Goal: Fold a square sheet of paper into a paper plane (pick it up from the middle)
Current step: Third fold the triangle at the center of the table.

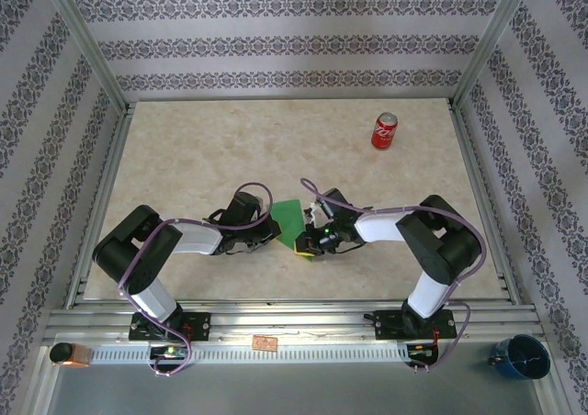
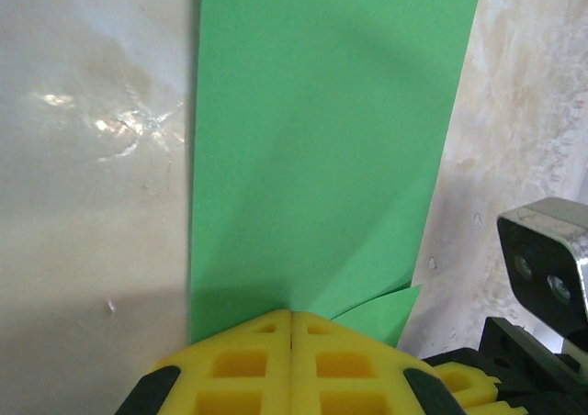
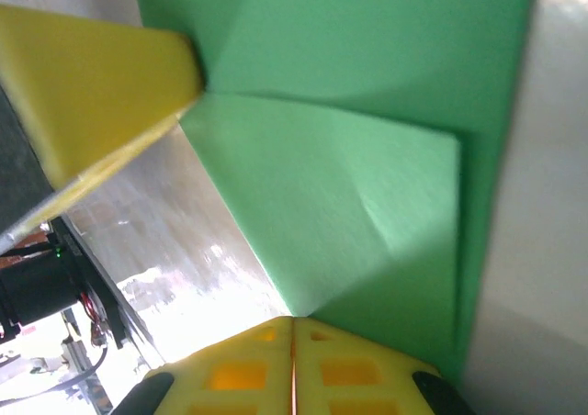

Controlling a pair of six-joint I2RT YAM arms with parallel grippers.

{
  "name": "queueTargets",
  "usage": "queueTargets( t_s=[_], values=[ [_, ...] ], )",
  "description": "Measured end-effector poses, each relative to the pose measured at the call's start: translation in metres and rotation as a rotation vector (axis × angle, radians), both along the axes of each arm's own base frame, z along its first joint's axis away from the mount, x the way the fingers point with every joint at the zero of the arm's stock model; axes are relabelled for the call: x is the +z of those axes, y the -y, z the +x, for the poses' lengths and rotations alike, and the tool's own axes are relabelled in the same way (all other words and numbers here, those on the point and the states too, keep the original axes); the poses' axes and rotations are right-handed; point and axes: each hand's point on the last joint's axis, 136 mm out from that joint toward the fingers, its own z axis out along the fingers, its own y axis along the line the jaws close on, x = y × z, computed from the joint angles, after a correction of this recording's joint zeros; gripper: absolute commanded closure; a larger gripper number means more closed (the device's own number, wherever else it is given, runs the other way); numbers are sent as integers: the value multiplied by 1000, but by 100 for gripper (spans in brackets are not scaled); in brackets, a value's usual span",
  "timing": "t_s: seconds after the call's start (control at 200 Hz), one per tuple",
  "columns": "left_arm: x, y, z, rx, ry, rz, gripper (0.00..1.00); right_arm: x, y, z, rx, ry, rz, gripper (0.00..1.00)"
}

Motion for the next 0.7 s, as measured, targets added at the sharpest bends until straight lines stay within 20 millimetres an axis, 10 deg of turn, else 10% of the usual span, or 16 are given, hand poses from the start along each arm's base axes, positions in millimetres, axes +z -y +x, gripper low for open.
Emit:
queueTargets(
  t_s=[0.699],
  values=[
    [0,-1,0,34,-4,-25,100,24,37,-30,-2,88,7,88]
  ],
)
